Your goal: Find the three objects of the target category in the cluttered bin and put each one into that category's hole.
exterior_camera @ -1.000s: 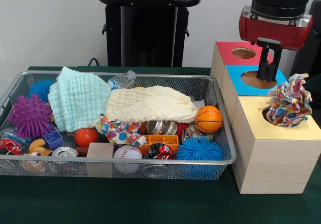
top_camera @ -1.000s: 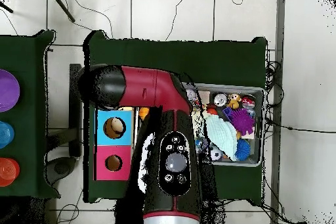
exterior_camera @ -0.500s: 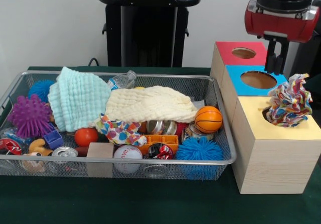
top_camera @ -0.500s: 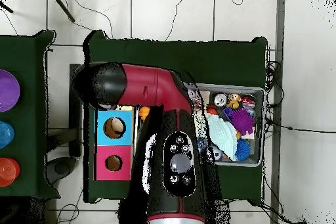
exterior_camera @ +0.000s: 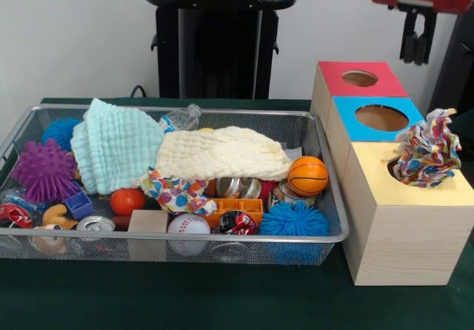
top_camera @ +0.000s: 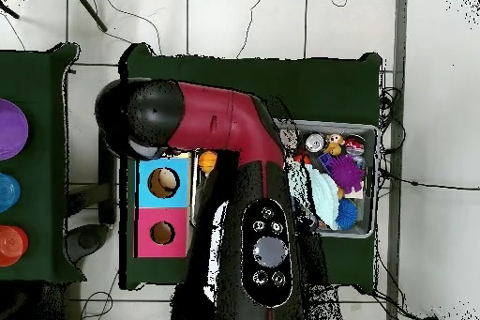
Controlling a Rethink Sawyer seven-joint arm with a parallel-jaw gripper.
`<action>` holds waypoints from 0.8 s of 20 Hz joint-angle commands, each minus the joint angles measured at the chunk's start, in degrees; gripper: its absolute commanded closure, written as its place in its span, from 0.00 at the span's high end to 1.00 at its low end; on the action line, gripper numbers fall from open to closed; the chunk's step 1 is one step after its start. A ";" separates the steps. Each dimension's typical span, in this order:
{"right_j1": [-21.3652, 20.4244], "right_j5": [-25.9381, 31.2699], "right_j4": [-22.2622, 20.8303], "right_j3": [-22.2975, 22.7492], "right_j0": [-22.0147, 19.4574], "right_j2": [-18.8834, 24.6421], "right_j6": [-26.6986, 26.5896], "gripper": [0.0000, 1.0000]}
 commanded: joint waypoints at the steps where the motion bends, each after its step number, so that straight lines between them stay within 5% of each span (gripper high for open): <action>1: -0.31 3.26 2.34 2.14 -1.38 5.24 2.30 0.00; 7: 4.91 -5.98 1.89 1.67 0.82 5.13 5.04 0.00; 16: 6.93 -9.14 2.52 1.53 1.46 5.24 5.16 0.00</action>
